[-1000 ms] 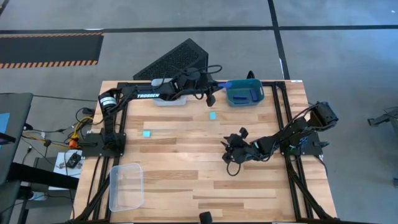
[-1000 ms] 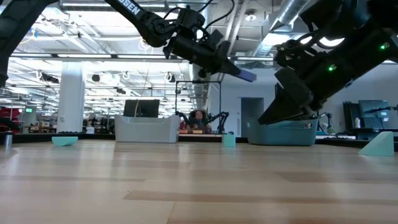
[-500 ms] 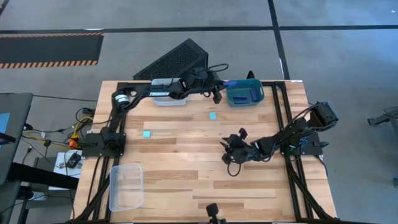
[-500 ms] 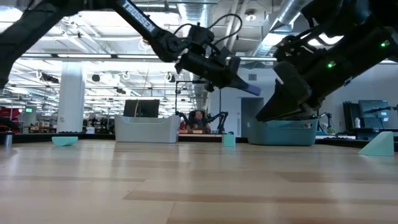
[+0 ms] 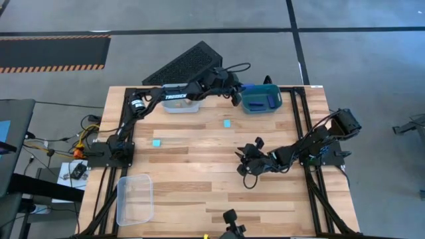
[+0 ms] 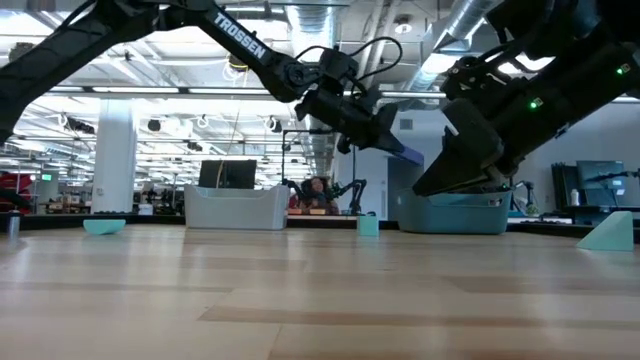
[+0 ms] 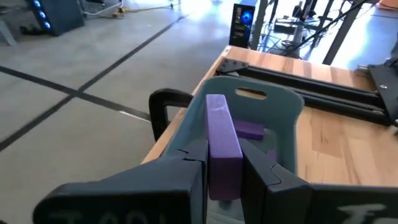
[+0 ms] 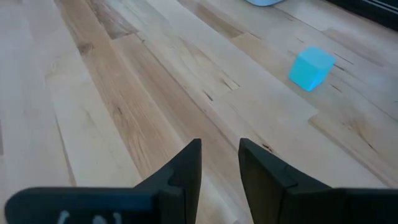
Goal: Sort & place blocks by color
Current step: Put the violet block into the blue bin
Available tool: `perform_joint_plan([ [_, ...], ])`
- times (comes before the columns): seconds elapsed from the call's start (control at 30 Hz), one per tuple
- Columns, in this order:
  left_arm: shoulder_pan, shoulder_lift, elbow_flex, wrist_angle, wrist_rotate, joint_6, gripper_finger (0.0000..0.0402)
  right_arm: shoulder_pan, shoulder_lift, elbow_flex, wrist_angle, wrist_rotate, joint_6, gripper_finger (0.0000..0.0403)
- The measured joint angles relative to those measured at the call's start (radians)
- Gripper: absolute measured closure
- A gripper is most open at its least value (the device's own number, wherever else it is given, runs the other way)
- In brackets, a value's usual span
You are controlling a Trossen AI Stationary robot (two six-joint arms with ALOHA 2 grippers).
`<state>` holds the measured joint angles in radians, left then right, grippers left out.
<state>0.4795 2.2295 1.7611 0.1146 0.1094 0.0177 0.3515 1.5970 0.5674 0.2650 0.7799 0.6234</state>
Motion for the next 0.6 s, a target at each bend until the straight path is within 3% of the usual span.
perform_joint_plan([
  [0.6, 0.022, -0.001, -0.005, -0.025, 0.017, -0.052, 0.0374, 0.009, -0.057, 0.001, -0.062, 0.003, 0.085, 0.0278],
])
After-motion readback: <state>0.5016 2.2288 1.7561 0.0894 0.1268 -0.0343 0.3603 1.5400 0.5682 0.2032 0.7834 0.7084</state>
